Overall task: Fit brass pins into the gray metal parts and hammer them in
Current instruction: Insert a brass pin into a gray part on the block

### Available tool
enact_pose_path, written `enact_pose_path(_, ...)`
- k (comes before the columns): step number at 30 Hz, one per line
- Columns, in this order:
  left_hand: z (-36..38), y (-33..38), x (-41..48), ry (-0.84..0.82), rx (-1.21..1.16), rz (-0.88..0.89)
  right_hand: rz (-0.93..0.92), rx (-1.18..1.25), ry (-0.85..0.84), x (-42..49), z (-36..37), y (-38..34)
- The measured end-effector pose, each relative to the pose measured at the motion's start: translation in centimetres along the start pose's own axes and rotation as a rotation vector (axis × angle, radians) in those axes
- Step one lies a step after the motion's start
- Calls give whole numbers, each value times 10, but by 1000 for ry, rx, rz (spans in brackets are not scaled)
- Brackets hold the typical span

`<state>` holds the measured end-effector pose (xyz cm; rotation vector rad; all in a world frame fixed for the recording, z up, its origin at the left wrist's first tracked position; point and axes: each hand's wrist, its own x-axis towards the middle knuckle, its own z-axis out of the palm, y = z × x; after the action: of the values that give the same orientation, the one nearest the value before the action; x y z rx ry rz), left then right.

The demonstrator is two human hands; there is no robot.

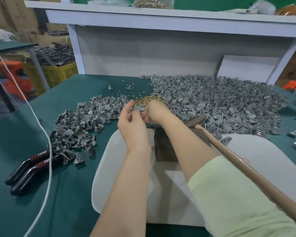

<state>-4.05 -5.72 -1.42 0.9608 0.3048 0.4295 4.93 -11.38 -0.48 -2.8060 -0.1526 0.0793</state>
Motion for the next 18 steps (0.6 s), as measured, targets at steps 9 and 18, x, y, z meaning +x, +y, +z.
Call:
enact_pose_path(9,20,-9,-33,-476,662,234,3,768,284,-100,-61,75)
enact_pose_path(18,17,-12,-41,-555,1424,352,-72,619,370,-129,-33,105)
